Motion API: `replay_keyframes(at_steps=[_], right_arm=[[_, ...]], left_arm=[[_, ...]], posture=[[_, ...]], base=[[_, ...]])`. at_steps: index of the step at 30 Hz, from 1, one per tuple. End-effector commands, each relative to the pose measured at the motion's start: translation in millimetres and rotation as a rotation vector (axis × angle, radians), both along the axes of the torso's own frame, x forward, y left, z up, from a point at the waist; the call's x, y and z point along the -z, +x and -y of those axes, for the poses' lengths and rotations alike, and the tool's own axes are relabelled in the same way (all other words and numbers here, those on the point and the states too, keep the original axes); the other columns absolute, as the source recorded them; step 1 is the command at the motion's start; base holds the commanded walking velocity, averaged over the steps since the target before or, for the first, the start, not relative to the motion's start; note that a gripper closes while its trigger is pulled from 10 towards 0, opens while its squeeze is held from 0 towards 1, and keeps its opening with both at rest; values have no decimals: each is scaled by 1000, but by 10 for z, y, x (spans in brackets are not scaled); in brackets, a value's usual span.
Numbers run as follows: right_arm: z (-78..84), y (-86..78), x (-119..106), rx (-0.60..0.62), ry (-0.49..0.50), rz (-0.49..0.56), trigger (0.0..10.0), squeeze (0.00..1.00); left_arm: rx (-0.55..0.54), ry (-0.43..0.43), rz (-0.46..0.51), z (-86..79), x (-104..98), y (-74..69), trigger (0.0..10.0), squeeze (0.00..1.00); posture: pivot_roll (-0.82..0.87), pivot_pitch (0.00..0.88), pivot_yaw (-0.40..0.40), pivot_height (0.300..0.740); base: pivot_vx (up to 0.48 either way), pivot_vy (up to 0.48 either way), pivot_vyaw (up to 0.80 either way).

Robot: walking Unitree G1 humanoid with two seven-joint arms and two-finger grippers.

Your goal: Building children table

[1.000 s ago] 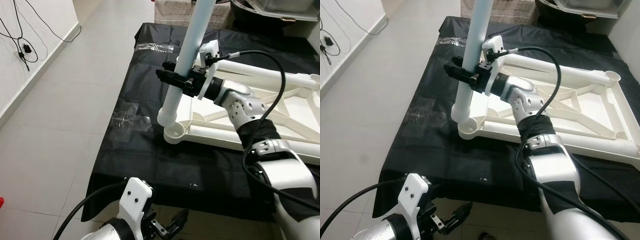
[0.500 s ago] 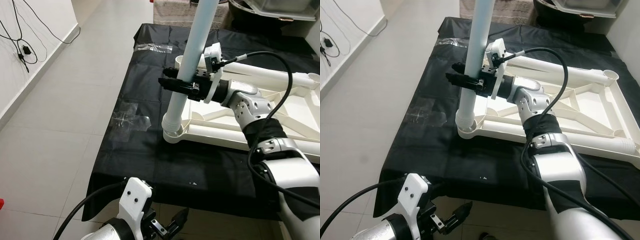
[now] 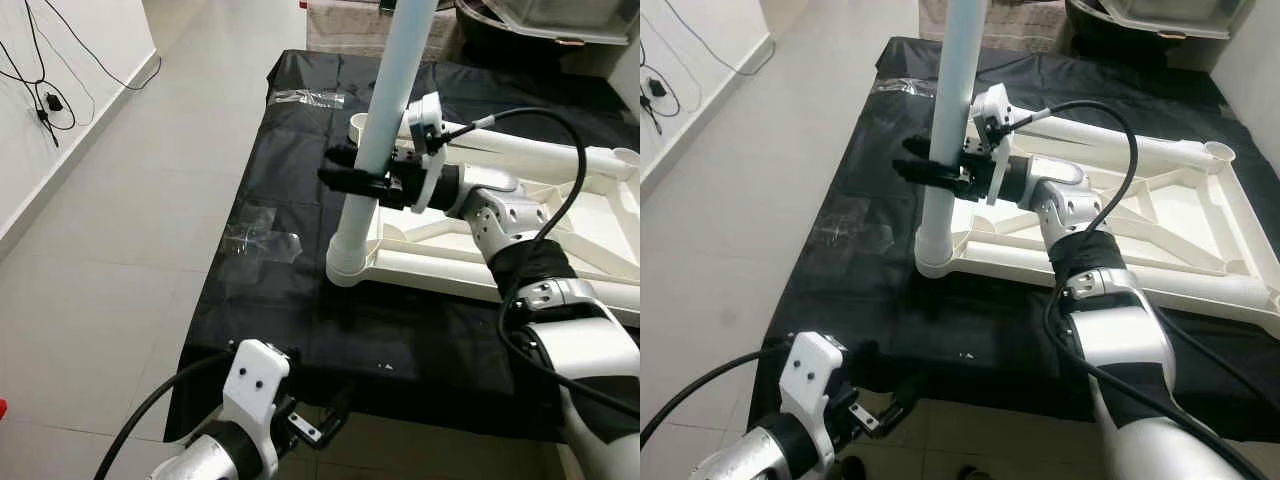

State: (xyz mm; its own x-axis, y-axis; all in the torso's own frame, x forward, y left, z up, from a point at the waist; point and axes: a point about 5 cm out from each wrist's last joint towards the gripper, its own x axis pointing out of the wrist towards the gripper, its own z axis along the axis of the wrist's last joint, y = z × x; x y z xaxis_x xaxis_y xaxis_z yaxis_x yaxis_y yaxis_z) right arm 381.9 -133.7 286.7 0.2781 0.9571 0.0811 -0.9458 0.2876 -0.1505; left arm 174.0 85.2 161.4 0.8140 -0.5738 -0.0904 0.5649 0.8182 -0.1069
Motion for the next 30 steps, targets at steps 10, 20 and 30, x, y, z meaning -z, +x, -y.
replay_keyframes(at_steps=[10, 20, 30], right_arm=[[-34, -12, 384, 56, -122, -51, 0, 0], [12, 66, 490, 377, -79, -79, 0, 0], [15, 10, 654, 569, 25, -150, 0, 0]], left_arm=[[-186, 97, 135, -89, -37, 28, 10000, 0], [-211, 90, 128, -72, 13, 63, 10000, 0], [-218, 88, 129, -55, 40, 74, 10000, 0]], posture=[[91, 222, -66, 740], [72, 214, -66, 740], [70, 208, -70, 740]], base=[[0, 0, 0], [0, 0, 0], [0, 0, 0]])
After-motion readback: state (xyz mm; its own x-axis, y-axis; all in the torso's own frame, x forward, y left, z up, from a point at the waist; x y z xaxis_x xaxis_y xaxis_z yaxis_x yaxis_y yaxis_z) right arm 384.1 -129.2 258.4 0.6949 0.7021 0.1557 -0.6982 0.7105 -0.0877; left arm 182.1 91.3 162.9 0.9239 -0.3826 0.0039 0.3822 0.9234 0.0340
